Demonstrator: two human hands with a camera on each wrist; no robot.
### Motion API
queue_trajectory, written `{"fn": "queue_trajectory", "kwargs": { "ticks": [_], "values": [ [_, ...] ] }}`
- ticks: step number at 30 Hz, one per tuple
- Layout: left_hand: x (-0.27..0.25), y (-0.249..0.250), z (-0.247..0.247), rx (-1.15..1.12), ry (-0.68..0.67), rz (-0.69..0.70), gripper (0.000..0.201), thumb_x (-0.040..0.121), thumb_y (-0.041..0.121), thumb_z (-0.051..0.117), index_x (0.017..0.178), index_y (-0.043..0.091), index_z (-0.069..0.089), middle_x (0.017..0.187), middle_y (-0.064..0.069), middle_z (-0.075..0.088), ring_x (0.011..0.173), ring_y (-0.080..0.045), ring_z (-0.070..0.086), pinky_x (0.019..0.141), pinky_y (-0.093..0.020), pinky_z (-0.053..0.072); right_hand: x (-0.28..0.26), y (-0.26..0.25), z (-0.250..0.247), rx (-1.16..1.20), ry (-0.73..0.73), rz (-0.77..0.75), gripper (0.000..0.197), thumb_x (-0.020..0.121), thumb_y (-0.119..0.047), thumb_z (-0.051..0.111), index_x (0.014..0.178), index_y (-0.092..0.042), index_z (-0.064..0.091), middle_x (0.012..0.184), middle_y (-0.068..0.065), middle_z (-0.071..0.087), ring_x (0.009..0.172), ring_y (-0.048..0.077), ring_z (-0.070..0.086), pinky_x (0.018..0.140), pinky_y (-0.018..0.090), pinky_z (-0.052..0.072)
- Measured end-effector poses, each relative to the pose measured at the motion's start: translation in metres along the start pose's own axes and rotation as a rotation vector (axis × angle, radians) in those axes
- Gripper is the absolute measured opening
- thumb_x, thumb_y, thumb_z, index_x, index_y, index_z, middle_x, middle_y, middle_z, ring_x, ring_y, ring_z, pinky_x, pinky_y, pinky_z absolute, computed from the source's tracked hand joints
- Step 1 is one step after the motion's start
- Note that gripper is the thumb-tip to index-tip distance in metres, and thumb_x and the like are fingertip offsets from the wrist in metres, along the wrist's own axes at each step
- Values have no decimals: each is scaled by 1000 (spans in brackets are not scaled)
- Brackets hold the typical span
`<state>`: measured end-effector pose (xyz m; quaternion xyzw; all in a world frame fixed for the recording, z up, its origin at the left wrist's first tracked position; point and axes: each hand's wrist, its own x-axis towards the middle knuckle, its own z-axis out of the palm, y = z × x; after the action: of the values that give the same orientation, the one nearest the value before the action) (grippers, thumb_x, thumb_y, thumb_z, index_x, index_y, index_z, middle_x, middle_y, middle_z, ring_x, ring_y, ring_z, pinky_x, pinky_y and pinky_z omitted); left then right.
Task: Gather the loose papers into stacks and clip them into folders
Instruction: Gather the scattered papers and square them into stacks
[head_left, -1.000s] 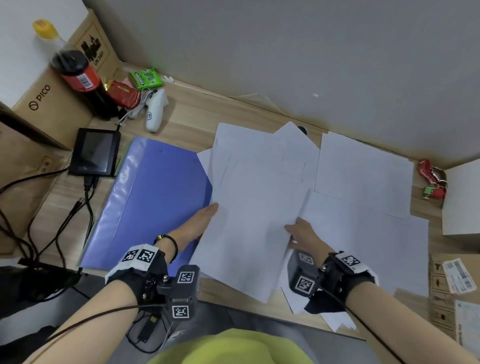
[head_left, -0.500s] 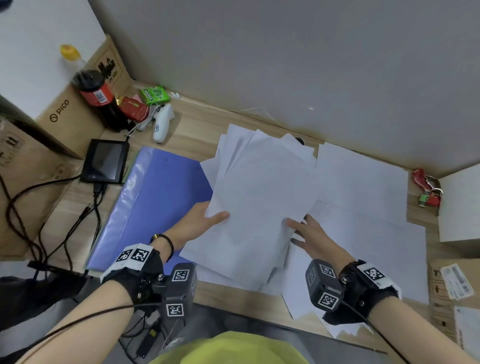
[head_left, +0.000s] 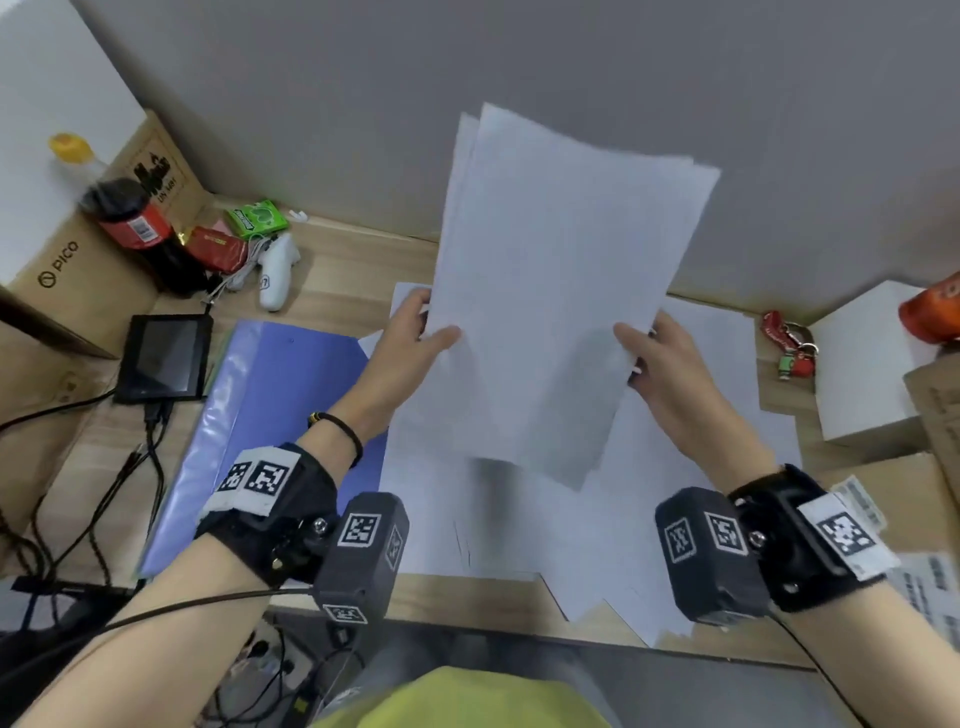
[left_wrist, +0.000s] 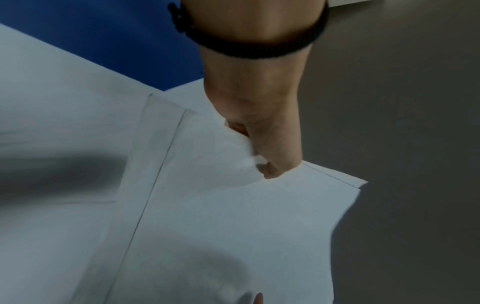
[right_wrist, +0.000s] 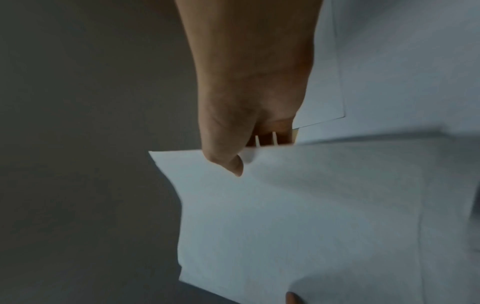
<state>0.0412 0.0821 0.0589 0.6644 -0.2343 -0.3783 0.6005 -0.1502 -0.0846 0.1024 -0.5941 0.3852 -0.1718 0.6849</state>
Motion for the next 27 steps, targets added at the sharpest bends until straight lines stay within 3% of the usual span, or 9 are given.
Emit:
{"fn": "queue_trajectory", "kwargs": {
  "ticks": [3,5,8,10,13,16,19,23,27],
  "values": [
    [-2,-2,-2,-31,-38,33,36,92,11,61,118,34,52,126,9,63,115,-9,61,94,-30,51,-7,7,-3,90,0,-26,28,97,-9,49,122,-19,56,122,-2,67,108,13,65,90,27,53],
    [-8,-27,-2,29,-71,-50,43,90,16,64,127,35,50,126,14,63,115,-6,61,95,-30,50,-11,39,-2,83,15,33,30,95,-5,50,122,-15,57,121,2,67,111,18,63,91,30,51],
    [-29,-75,2,126,-118,-238,40,94,21,60,133,25,51,122,12,65,116,-14,61,93,-30,52,-27,93,3,34,25,166,29,93,-2,53,116,-18,61,112,0,71,112,24,63,85,29,50],
    [-37,-89,9,125,-128,-285,36,97,22,56,133,23,52,122,11,64,118,-16,60,95,-31,51,-34,107,6,24,50,211,28,93,-2,54,111,-21,63,109,0,72,112,25,63,91,33,50],
    [-29,-69,18,62,-82,-213,37,97,22,55,134,23,52,124,10,64,115,-9,60,96,-26,48,-28,86,5,76,91,136,28,92,1,53,108,-18,63,111,1,70,110,24,63,98,37,47],
    [-14,-35,23,-29,-51,-115,35,94,19,61,128,21,55,120,10,67,108,-4,64,91,-20,52,-15,44,-1,129,97,-3,26,92,1,52,107,-18,63,110,0,70,106,21,64,96,33,49],
    [-12,-28,25,-78,-16,-90,33,91,18,64,124,21,57,116,8,68,104,-5,66,86,-19,52,-14,35,-3,102,90,-19,23,94,-4,52,109,-18,62,112,0,69,107,18,64,96,32,49],
    [-29,-72,13,52,-136,-248,39,93,25,62,131,25,53,125,12,63,117,-7,58,106,-35,44,-25,94,-2,-14,57,220,24,100,-28,45,122,-22,55,120,-6,65,115,16,60,109,42,39],
    [-42,-112,-12,303,-187,-346,52,96,26,56,143,33,37,150,15,34,137,-6,30,116,-34,26,-16,119,-15,6,285,329,39,100,-37,41,131,-12,45,123,7,60,110,25,59,104,51,42]
  ]
}}
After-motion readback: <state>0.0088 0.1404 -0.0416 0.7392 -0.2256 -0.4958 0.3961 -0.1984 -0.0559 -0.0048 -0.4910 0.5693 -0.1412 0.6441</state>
